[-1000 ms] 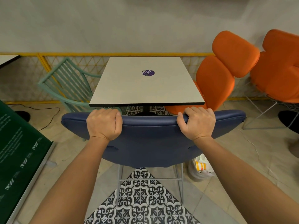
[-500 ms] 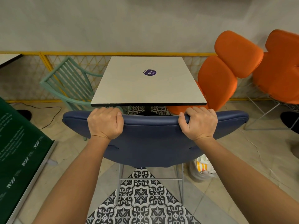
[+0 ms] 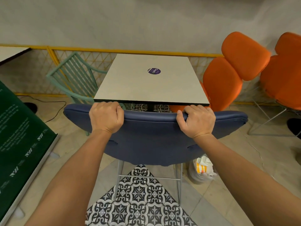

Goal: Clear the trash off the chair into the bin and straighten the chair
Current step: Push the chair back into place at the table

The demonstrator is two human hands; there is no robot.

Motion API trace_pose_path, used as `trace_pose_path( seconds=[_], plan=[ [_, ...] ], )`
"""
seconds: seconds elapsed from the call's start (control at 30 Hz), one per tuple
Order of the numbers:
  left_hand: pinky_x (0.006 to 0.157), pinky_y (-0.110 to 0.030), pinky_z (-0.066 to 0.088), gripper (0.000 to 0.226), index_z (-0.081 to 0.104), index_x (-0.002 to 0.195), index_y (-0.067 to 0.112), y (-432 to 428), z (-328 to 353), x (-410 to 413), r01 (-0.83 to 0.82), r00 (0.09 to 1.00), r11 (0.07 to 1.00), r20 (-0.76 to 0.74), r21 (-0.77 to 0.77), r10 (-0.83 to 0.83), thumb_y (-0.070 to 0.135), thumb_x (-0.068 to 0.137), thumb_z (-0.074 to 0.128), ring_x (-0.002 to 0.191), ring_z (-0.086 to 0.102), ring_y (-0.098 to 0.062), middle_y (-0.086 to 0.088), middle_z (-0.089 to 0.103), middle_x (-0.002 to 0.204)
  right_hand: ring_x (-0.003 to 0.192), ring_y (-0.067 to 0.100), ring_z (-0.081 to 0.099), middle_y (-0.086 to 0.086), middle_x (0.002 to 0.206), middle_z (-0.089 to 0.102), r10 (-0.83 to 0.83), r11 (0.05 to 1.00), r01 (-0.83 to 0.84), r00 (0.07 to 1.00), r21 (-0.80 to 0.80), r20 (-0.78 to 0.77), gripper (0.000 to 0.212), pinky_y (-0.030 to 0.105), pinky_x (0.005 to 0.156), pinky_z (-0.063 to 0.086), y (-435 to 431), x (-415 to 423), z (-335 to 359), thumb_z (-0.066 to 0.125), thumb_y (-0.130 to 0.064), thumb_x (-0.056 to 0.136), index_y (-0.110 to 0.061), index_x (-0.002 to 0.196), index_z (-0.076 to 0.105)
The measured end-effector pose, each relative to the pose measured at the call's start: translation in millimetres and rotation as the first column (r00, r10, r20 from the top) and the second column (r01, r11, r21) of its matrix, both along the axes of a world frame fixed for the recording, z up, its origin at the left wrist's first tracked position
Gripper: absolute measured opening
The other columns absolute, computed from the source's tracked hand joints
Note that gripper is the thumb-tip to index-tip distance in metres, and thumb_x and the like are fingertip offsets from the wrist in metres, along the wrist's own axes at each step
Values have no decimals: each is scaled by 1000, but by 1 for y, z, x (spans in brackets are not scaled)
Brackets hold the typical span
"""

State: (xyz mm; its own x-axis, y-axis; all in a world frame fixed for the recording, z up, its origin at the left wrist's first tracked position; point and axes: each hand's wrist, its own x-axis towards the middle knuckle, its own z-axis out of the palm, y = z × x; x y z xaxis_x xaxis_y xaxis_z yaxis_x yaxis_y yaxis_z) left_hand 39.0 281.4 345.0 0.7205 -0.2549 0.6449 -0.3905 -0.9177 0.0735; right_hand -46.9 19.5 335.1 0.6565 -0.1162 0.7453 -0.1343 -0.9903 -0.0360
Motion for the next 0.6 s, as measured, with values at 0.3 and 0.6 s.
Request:
trace_pose_path(
  seconds=[0.3,0.6],
  plan=[
    [56,-32,36,44,60,55,8,-1,-2,2,-30,999,1000,-15,-2,30,25,82,30,47,49,-28,-8,57,50,48,19,50,0,50,56,5,1000,-4,1000,-11,26,47,27,51,36,-1,3,-1,40,-43,85,-15,53,59],
    [60,-35,38,44,61,59,6,-2,-4,-3,-36,999,999,-32,-32,35,25,84,29,52,51,-28,-9,60,55,49,19,48,0,50,55,-3,1000,3,999,11,-42,47,27,53,35,4,-3,2,39,-43,86,-15,54,58]
  ],
)
